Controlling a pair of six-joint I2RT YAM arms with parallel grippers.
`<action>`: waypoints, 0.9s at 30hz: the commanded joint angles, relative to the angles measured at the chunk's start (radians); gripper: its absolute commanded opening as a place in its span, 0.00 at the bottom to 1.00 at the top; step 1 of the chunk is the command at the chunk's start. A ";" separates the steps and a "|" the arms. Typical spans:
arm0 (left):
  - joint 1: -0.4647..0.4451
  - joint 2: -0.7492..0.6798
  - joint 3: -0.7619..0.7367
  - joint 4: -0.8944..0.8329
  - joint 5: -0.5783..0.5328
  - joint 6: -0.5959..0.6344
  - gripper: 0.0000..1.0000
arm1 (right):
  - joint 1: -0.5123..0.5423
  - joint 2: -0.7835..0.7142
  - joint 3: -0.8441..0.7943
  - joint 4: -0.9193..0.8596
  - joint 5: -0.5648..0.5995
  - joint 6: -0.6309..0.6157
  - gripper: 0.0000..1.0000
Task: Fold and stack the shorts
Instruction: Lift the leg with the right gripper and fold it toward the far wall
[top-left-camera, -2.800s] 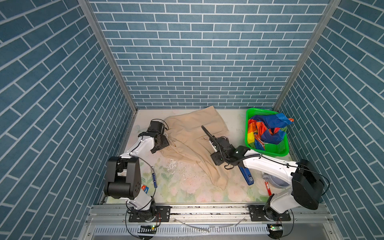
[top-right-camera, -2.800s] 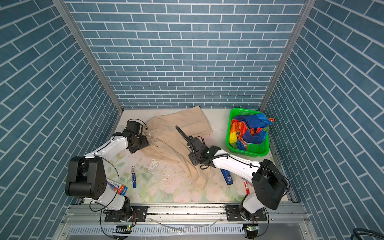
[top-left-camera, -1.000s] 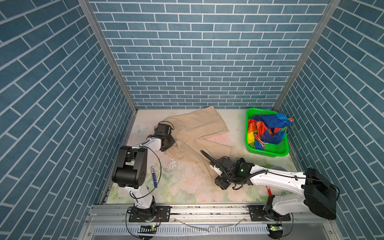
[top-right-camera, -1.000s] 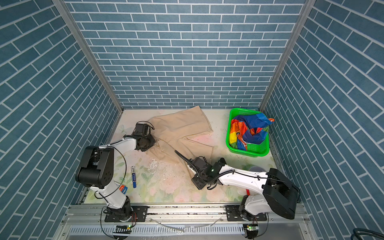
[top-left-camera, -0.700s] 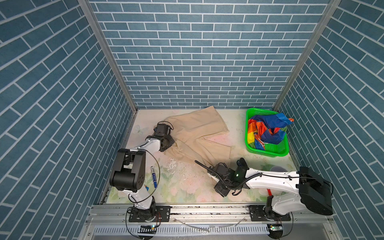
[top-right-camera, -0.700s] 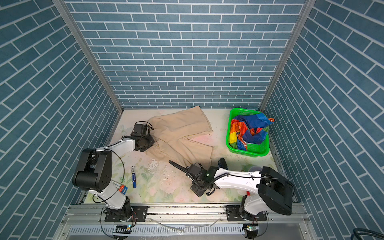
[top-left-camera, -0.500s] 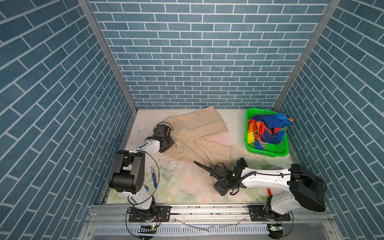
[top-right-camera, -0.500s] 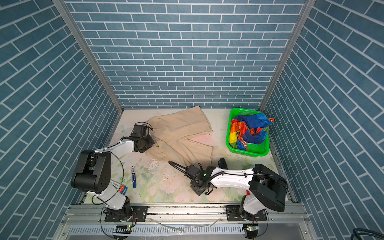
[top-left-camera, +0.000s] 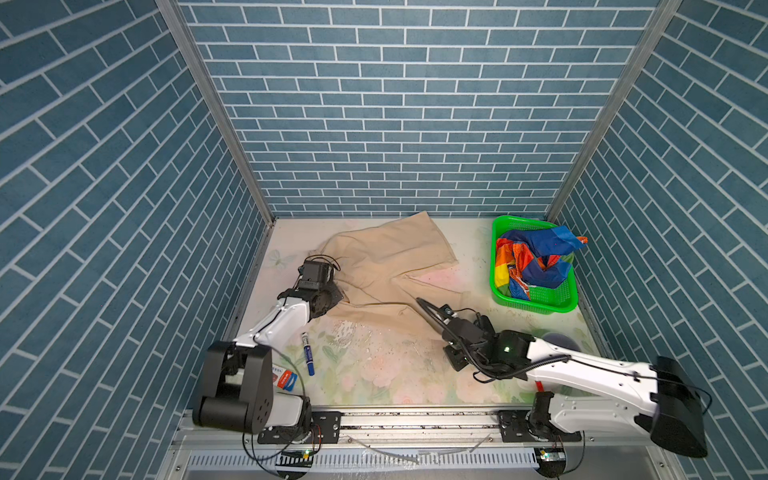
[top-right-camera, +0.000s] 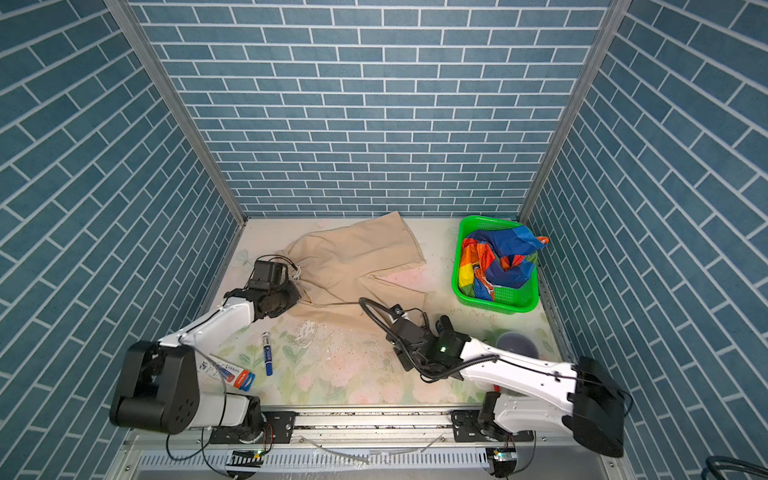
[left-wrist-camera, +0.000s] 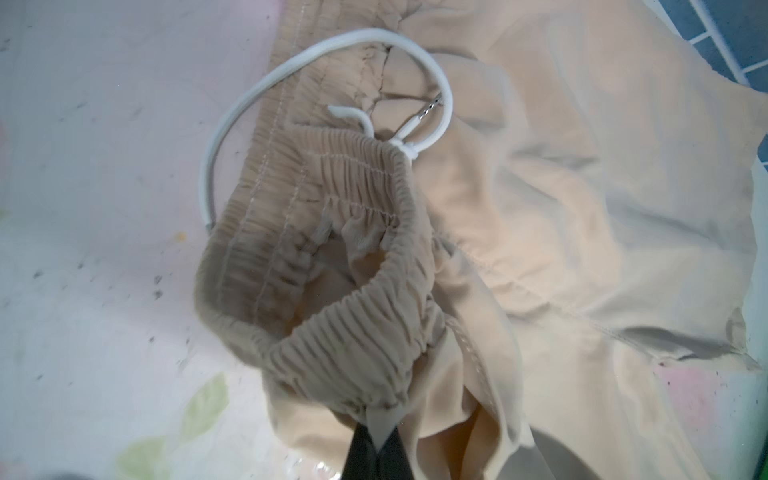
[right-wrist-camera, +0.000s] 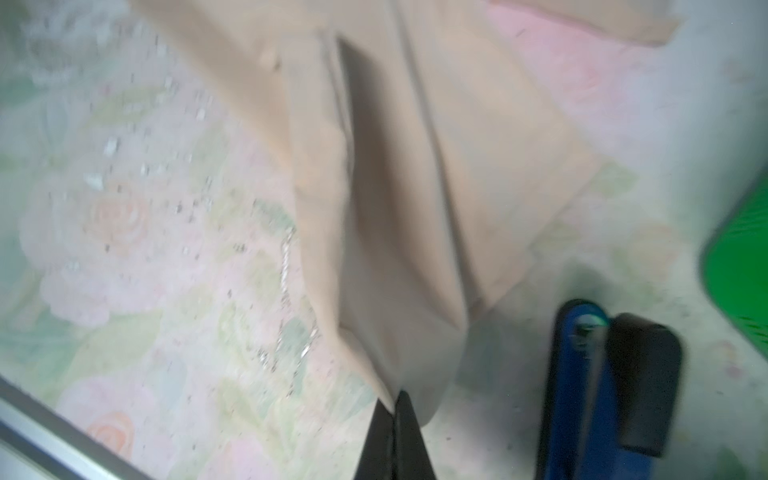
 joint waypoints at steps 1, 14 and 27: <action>0.000 -0.117 -0.055 -0.092 -0.025 -0.009 0.00 | -0.097 -0.063 -0.009 -0.056 0.101 0.046 0.00; 0.000 -0.477 -0.121 -0.326 -0.105 -0.074 0.00 | -0.256 -0.040 0.100 -0.023 0.182 0.012 0.00; 0.007 -0.289 0.158 -0.318 -0.165 0.002 0.00 | -0.438 0.397 0.544 0.238 0.123 -0.263 0.00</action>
